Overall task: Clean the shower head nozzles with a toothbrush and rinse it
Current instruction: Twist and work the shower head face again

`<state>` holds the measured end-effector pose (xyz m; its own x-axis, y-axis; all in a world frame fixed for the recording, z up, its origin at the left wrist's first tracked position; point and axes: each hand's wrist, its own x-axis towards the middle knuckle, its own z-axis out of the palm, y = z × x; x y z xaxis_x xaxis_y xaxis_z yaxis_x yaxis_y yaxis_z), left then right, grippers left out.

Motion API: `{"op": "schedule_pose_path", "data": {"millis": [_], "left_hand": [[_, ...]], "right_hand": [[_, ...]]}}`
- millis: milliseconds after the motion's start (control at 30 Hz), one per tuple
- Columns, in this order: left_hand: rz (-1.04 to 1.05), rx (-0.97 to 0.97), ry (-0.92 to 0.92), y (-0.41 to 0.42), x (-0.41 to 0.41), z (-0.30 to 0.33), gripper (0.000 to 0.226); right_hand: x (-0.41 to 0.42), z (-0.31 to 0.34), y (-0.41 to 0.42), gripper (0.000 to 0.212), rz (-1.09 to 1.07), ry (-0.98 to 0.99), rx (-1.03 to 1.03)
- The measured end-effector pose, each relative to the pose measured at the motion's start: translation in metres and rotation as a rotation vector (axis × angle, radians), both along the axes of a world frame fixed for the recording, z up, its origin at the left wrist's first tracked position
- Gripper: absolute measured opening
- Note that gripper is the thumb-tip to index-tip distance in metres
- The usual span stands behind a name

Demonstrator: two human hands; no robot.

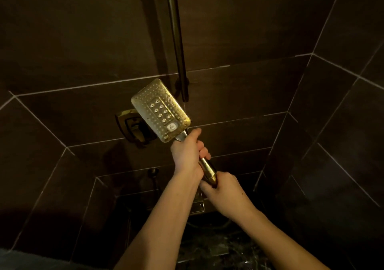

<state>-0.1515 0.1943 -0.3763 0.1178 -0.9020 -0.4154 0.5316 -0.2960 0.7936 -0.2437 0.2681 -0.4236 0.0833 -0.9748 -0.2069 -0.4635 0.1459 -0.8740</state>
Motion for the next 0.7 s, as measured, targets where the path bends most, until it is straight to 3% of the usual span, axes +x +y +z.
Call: {"op": "schedule_pose_path", "data": {"millis": [300,467,700], "left_hand": [[-0.263,-0.097,0.057,-0.003,0.001,0.007,0.047],[-0.317,-0.148,-0.016,-0.009,0.000,0.024,0.045],[-0.417,-0.350,-0.251,-0.019,0.002,0.082,0.022]], "right_hand": [[0.005,0.003,0.005,0.035,-0.041,-0.165,-0.017],[0.009,0.012,-0.001,0.036,-0.064,-0.257,-0.058],[0.011,0.059,-0.023,0.012,-0.083,-0.321,-0.104]]}}
